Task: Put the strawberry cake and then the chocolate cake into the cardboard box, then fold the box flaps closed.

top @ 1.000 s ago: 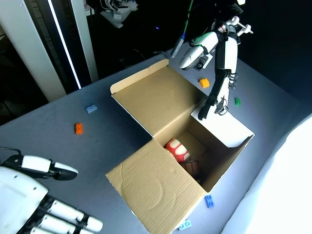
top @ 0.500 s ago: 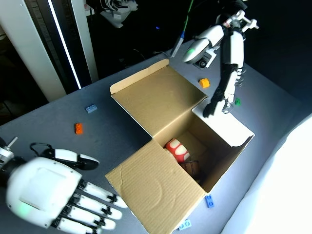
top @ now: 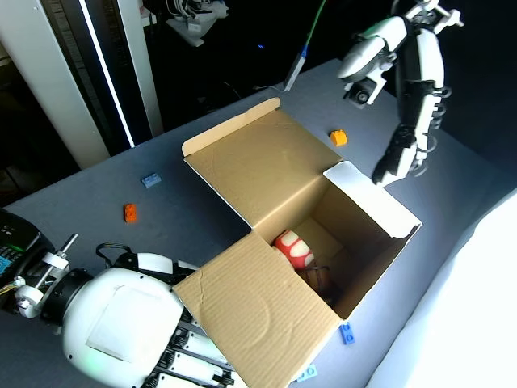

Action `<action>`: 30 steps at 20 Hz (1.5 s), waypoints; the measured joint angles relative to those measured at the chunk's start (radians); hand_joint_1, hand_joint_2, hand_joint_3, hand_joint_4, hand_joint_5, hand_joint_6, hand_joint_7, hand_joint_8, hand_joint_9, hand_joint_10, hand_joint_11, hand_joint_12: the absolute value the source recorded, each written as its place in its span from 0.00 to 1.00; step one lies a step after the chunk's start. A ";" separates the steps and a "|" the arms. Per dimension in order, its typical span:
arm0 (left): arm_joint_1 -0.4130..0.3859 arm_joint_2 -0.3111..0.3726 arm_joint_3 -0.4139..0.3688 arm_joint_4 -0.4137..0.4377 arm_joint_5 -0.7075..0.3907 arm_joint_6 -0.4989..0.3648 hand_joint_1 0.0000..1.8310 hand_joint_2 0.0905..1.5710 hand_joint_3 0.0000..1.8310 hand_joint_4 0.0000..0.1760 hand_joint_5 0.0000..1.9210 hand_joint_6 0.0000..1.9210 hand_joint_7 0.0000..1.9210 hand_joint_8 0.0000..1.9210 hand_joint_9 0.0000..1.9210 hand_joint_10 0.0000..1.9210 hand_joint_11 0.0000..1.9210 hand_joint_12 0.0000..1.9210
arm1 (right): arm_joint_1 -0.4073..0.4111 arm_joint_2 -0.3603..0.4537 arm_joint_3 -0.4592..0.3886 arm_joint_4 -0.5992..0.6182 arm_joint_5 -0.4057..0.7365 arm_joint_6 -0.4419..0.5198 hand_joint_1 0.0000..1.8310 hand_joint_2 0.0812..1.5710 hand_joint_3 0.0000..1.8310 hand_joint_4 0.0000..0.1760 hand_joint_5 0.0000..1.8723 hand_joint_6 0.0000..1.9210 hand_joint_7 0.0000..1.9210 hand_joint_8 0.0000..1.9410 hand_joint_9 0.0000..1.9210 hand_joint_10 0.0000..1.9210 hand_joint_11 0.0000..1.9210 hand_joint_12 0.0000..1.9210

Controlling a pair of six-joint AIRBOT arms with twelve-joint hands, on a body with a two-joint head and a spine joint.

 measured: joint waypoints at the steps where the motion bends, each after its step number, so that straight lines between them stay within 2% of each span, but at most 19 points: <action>1: 0.000 0.009 0.003 0.031 -0.001 -0.028 0.21 0.70 0.00 0.15 0.14 0.00 0.21 0.00 0.24 0.00 0.05 0.56 | 0.014 0.001 0.000 0.000 -0.002 0.002 0.29 0.64 0.00 0.00 0.10 0.01 0.14 0.00 0.08 0.17 0.00 0.55; 4: 0.018 0.044 0.016 0.061 0.014 -0.071 0.21 0.70 0.00 0.14 0.15 0.00 0.20 0.00 0.24 0.00 0.04 0.59 | 0.064 0.018 0.000 -0.004 -0.028 0.009 0.30 0.64 0.00 0.00 0.12 0.01 0.17 0.01 0.09 0.17 0.00 0.55; 5: 0.026 0.053 0.016 0.062 0.025 -0.079 0.22 0.69 0.00 0.17 0.15 0.00 0.22 0.00 0.25 0.00 0.05 0.58 | 0.080 0.022 0.000 -0.008 -0.033 0.012 0.31 0.64 0.00 0.00 0.12 0.01 0.17 0.01 0.10 0.18 0.00 0.56; 6: 0.027 0.062 0.018 0.074 0.033 -0.105 0.21 0.70 0.00 0.17 0.15 0.00 0.22 0.00 0.25 0.00 0.04 0.58 | 0.103 0.026 0.000 -0.012 -0.045 0.013 0.32 0.64 0.00 0.00 0.11 0.00 0.17 0.00 0.10 0.18 0.00 0.58; 7: 0.027 0.070 0.018 0.101 0.035 -0.144 0.19 0.70 0.00 0.12 0.14 0.00 0.21 0.00 0.24 0.00 0.03 0.59 | 0.134 0.027 0.000 -0.012 -0.068 0.013 0.31 0.64 0.00 0.00 0.11 0.00 0.16 0.00 0.09 0.19 0.00 0.60; 10: 0.033 0.094 0.012 0.153 0.024 -0.198 0.22 0.70 0.00 0.14 0.14 0.00 0.22 0.01 0.24 0.00 0.03 0.59 | 0.186 0.024 0.000 -0.019 -0.113 0.014 0.28 0.66 0.00 0.00 0.10 0.00 0.15 0.00 0.07 0.19 0.00 0.54; 14: 0.117 0.144 -0.014 0.142 0.026 -0.228 0.20 0.70 0.00 0.19 0.14 0.00 0.22 0.00 0.25 0.00 0.04 0.57 | 0.246 0.023 0.000 -0.047 -0.168 0.016 0.31 0.65 0.00 0.00 0.10 0.00 0.16 0.00 0.08 0.18 0.00 0.54; 16: 0.159 0.164 -0.030 0.106 0.023 -0.229 0.21 0.70 0.00 0.18 0.14 0.00 0.22 0.00 0.24 0.00 0.04 0.55 | 0.281 0.012 0.000 -0.069 -0.196 0.020 0.27 0.66 0.00 0.00 0.10 0.00 0.16 0.00 0.10 0.18 0.00 0.57; 18: 0.195 0.181 -0.048 0.082 0.016 -0.230 0.22 0.69 0.00 0.16 0.14 0.00 0.22 0.00 0.25 0.00 0.05 0.55 | 0.306 -0.003 0.000 -0.099 -0.208 0.021 0.29 0.65 0.00 0.00 0.09 0.00 0.14 0.00 0.09 0.18 0.00 0.57; 20: 0.220 0.192 -0.057 0.080 -0.002 -0.246 0.23 0.69 0.00 0.09 0.15 0.00 0.22 0.00 0.25 0.00 0.05 0.56 | 0.318 -0.014 0.000 -0.109 -0.217 0.021 0.31 0.65 0.00 0.00 0.09 0.00 0.14 0.00 0.09 0.18 0.00 0.57; 22: 0.244 0.201 -0.063 0.080 -0.019 -0.267 0.21 0.69 0.00 0.19 0.15 0.00 0.22 0.00 0.25 0.00 0.05 0.54 | 0.338 -0.028 0.000 -0.121 -0.233 0.021 0.30 0.66 0.00 0.00 0.10 0.00 0.13 0.00 0.09 0.18 0.00 0.59; 23: 0.254 0.202 -0.064 0.080 -0.030 -0.275 0.20 0.69 0.00 0.20 0.14 0.00 0.22 0.00 0.25 0.00 0.05 0.54 | 0.345 -0.035 0.000 -0.127 -0.238 0.020 0.29 0.66 0.00 0.00 0.09 0.00 0.13 0.00 0.09 0.18 0.00 0.59; 25: 0.253 0.204 -0.064 0.121 -0.062 -0.317 0.23 0.69 0.00 0.14 0.15 0.00 0.23 0.00 0.25 0.00 0.05 0.55 | 0.349 -0.050 0.001 -0.149 -0.233 0.019 0.29 0.65 0.00 0.00 0.10 0.01 0.14 0.00 0.09 0.19 0.00 0.60; 30: 0.276 0.223 -0.093 0.217 -0.138 -0.384 0.19 0.70 0.00 0.17 0.14 0.00 0.21 0.00 0.24 0.00 0.04 0.54 | 0.340 -0.075 0.002 -0.164 -0.240 0.004 0.29 0.66 0.00 0.00 0.10 0.00 0.14 0.00 0.09 0.19 0.00 0.59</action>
